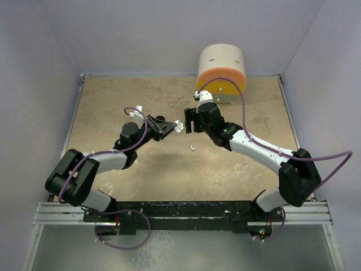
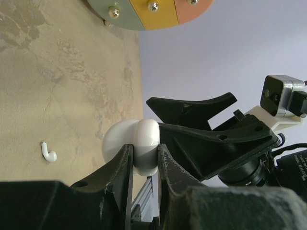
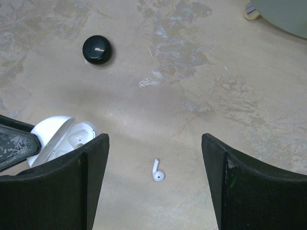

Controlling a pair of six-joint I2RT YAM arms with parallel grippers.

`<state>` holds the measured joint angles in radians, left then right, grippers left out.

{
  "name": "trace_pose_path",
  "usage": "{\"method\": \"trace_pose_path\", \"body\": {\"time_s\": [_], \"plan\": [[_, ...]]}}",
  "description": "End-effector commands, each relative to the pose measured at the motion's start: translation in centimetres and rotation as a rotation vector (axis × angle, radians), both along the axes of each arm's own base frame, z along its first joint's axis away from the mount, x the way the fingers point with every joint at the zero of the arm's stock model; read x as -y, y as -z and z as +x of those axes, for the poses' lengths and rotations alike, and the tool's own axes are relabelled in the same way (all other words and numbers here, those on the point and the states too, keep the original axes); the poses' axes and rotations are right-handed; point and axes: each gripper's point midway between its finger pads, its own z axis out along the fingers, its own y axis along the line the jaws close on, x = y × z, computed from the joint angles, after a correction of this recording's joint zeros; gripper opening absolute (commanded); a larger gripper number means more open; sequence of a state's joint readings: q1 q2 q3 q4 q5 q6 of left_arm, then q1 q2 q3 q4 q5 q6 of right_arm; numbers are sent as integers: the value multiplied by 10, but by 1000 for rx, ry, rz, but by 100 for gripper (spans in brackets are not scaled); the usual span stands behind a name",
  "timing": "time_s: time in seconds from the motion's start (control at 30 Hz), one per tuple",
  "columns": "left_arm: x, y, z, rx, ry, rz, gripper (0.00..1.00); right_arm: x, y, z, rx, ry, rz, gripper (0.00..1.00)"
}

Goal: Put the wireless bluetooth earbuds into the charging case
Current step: Adjust the earbud with the charging case.

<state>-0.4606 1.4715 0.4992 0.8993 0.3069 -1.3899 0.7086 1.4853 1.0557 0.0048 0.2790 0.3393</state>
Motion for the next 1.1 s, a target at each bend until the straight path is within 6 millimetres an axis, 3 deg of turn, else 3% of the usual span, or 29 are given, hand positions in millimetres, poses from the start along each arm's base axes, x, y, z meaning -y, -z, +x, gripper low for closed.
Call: {"method": "trace_pose_path", "body": {"time_s": [0.0,0.6,1.07], "plan": [[6,-29,-3,116,39,-20,0,-13,-17,2,42,-72,14,79],[7,-32,9,105,12,-25,0,-15,0,-7,15,-132,-16,77],[15,-23,14,86,20,-20,0,-16,-9,-6,40,-144,-8,77]]}}
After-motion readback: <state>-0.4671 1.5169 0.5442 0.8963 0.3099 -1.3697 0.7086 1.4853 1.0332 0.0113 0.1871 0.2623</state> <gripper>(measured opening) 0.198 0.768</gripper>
